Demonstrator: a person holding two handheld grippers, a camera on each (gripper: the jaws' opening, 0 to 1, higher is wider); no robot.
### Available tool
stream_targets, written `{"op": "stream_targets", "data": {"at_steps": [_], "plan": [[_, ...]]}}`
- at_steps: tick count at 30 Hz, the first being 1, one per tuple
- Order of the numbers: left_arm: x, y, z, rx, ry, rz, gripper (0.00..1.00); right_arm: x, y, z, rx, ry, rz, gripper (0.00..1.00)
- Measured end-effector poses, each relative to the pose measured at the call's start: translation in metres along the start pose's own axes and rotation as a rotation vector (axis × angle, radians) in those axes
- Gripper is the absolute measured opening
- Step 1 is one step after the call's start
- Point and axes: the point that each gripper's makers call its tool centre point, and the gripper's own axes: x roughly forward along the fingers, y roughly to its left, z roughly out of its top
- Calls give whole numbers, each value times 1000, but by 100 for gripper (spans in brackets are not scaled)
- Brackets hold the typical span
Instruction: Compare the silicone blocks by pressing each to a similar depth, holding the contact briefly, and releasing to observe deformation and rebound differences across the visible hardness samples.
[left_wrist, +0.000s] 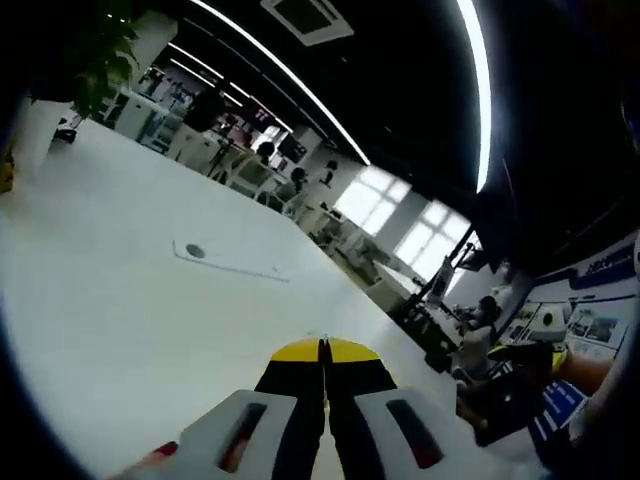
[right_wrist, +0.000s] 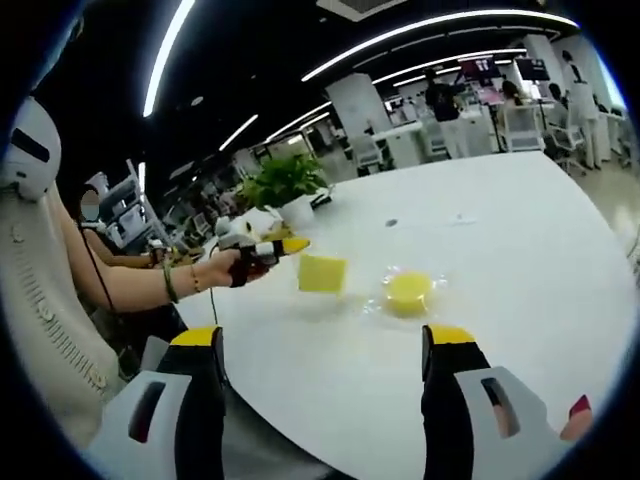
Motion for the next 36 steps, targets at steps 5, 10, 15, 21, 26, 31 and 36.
{"op": "stream_targets", "data": {"at_steps": [5, 10, 15, 21, 26, 31, 36], "plan": [[-4, -20, 5, 35, 13, -2, 0, -8, 6, 3, -21, -25, 12, 75], [-12, -47, 9, 72, 28, -14, 0, -17, 12, 8, -42, -58, 27, 75], [-18, -72, 7, 79, 30, -27, 0, -26, 17, 7, -60, -66, 41, 75], [-25, -95, 3, 104, 39, -38, 0, -37, 21, 6, -85, -67, 55, 76], [-31, -118, 0, 161, 62, -60, 0, -40, 24, 11, -124, -56, 74, 76], [-35, -131, 2, 199, 74, -75, 0, -39, 22, 20, -156, -48, 94, 78], [-36, -141, 5, 224, 87, -84, 0, -35, 27, 30, -213, -32, 120, 78]]}}
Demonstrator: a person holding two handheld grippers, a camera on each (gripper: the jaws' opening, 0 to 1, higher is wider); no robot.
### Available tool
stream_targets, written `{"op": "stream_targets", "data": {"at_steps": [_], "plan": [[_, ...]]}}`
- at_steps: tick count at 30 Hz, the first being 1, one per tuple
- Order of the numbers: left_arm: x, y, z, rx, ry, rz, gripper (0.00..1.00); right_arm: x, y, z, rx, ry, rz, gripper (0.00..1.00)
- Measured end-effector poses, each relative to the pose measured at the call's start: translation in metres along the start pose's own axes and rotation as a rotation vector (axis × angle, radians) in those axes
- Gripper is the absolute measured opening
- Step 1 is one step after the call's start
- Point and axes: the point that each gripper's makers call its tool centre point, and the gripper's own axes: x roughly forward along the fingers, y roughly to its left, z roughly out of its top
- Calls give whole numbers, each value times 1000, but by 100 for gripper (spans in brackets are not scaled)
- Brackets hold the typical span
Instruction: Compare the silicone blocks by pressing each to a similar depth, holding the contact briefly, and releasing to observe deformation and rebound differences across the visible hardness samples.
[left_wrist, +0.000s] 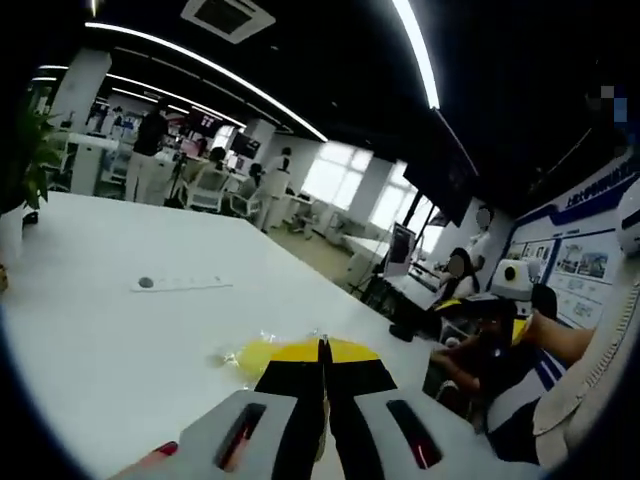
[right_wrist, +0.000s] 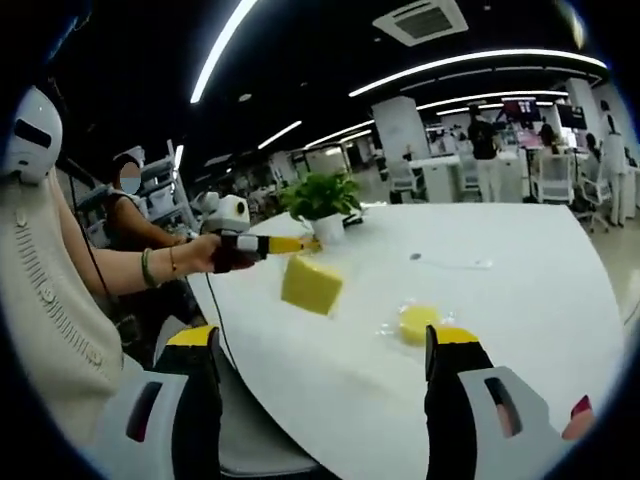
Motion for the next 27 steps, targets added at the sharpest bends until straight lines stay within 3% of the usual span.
{"op": "stream_targets", "data": {"at_steps": [12, 18, 27], "plan": [[6, -29, -1, 126, 89, -54, 0, 19, 7, 21, -105, 50, 97, 77], [11, -40, 4, 151, 94, -83, 0, 33, 4, 30, -179, 93, 116, 78], [13, -42, 12, 156, 79, -98, 0, 60, 10, 36, -251, 148, 173, 78]]}}
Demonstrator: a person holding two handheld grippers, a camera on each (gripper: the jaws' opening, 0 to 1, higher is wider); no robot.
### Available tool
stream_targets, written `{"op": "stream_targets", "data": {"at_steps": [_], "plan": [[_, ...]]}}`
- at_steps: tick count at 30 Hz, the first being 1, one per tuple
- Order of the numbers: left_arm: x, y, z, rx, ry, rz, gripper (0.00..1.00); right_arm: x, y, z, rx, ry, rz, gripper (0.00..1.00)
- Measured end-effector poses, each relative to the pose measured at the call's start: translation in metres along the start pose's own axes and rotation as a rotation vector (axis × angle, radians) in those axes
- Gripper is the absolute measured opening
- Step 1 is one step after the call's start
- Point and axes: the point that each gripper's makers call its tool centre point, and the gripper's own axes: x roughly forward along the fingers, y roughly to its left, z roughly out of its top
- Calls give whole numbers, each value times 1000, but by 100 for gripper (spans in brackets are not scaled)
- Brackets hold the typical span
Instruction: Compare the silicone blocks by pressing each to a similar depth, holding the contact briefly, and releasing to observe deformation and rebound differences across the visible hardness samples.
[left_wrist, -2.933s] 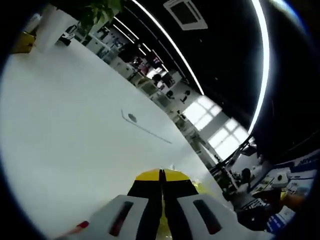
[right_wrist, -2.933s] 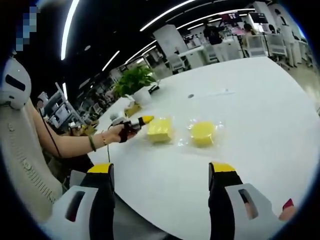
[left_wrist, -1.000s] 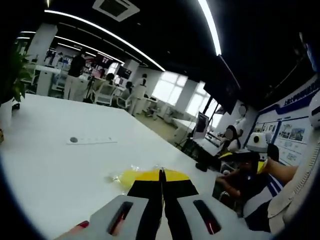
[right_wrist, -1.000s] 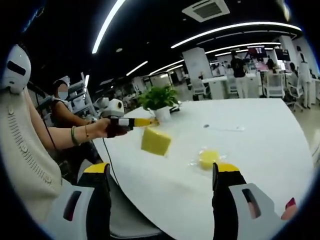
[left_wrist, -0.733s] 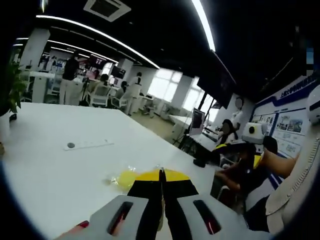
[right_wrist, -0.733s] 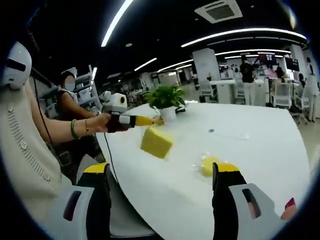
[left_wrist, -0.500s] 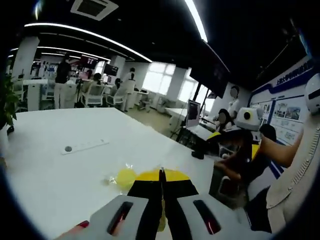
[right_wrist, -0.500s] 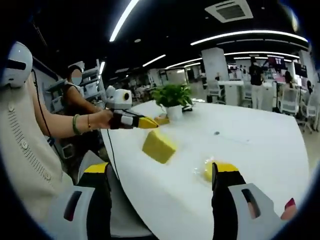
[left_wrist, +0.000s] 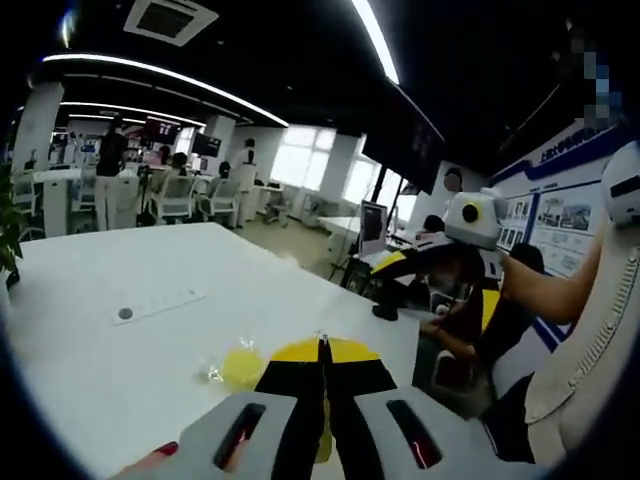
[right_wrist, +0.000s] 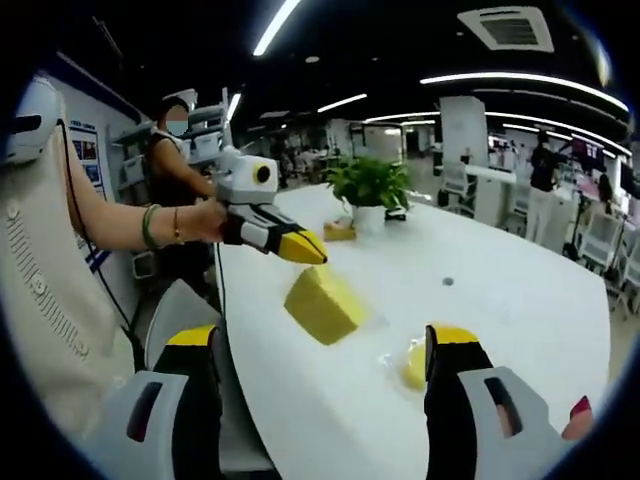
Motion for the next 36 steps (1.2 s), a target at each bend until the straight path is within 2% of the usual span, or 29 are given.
{"op": "stream_targets", "data": {"at_steps": [15, 27, 36], "plan": [[1, -7, 8, 41, 11, -42, 0, 50, -3, -1, -102, 127, 100, 78], [0, -13, 7, 49, 23, -87, 0, 85, -2, -13, -90, 174, 175, 78], [-1, -16, 7, 58, 28, -99, 0, 96, 2, -17, -93, 188, 213, 76]]}}
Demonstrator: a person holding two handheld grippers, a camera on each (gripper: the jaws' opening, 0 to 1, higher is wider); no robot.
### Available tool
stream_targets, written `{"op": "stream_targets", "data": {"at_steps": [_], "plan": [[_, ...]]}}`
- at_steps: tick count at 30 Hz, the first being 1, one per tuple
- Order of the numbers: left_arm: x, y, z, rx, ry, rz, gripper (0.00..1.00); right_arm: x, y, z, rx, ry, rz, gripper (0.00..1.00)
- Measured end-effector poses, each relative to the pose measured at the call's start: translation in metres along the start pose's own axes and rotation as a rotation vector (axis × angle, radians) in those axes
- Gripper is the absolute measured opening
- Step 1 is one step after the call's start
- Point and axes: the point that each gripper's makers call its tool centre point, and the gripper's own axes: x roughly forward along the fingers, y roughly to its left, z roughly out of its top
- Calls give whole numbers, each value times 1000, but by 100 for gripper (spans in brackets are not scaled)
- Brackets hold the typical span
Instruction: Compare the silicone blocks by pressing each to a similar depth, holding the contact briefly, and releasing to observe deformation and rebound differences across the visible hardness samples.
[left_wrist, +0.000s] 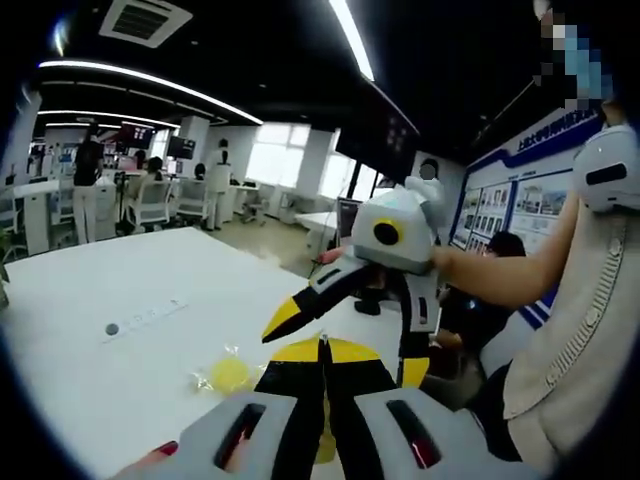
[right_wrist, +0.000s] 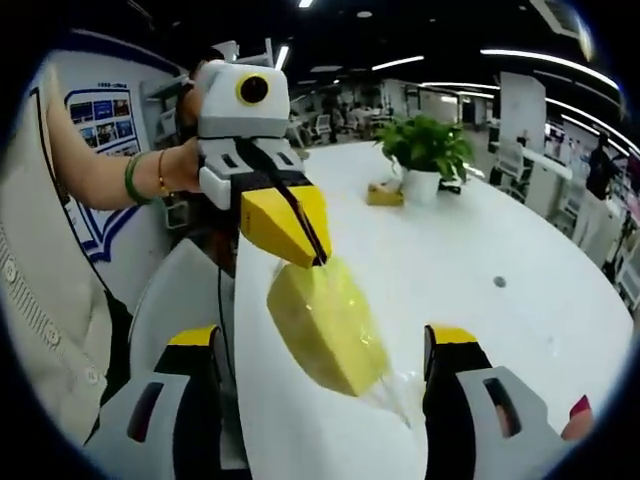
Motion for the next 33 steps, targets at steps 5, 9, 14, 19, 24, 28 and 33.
{"op": "stream_targets", "data": {"at_steps": [5, 9, 14, 19, 24, 28, 33], "plan": [[1, -4, 1, 0, 2, -24, 0, 5, 1, -2, -2, 13, 24, 74], [3, -8, 2, 3, 0, -39, 0, 10, 4, -5, 3, 26, 49, 71], [5, -14, 3, 11, 7, -61, 0, 15, 6, -7, -3, 33, 65, 70], [7, -18, 4, 26, 12, -70, 0, 17, 9, -7, -7, 34, 90, 66], [7, -26, 6, 37, 11, -93, 0, 19, 12, -5, -12, 31, 104, 61], [8, -30, 6, 49, 18, -105, 0, 20, 14, -6, -21, 33, 115, 55], [8, -31, 6, 57, 20, -108, 0, 21, 18, -6, -29, 36, 132, 46]]}}
